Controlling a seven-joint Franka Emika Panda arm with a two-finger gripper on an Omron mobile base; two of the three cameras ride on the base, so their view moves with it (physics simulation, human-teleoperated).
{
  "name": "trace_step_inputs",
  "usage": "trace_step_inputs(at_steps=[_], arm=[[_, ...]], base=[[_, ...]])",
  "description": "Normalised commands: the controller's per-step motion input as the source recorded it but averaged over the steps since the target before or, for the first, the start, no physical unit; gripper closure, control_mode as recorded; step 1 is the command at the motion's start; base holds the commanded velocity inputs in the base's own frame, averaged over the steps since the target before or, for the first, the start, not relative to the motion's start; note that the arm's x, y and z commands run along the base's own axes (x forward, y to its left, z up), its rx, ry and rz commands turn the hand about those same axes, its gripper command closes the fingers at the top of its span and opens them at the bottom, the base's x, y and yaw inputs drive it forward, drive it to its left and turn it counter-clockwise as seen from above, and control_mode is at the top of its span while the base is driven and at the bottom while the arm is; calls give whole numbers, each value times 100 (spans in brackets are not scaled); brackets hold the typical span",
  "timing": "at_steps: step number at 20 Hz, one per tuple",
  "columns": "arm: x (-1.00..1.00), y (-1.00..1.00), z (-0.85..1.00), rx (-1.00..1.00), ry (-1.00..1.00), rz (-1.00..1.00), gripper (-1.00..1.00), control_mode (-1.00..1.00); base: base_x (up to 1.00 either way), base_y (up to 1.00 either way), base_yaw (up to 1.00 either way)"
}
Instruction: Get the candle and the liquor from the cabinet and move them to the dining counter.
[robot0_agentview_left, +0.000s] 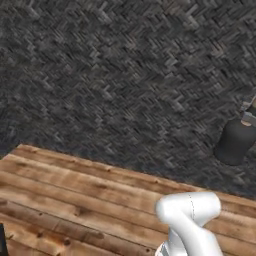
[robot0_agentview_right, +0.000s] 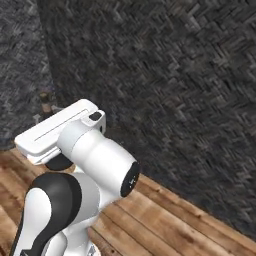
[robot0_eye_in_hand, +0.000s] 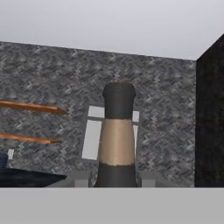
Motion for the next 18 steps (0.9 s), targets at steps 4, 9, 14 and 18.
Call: trace_step_inputs(at_steps=[4,9,14,18], arm=[[0,0,0,0,0,0,100,100],[0,0,0,0,0,0,100,100],[0,0,0,0,0,0,100,100],[0,0,0,0,0,0,100,100]], base=[[14,56,50],[20,50,50],[40,20,49],[40,-1,44]])
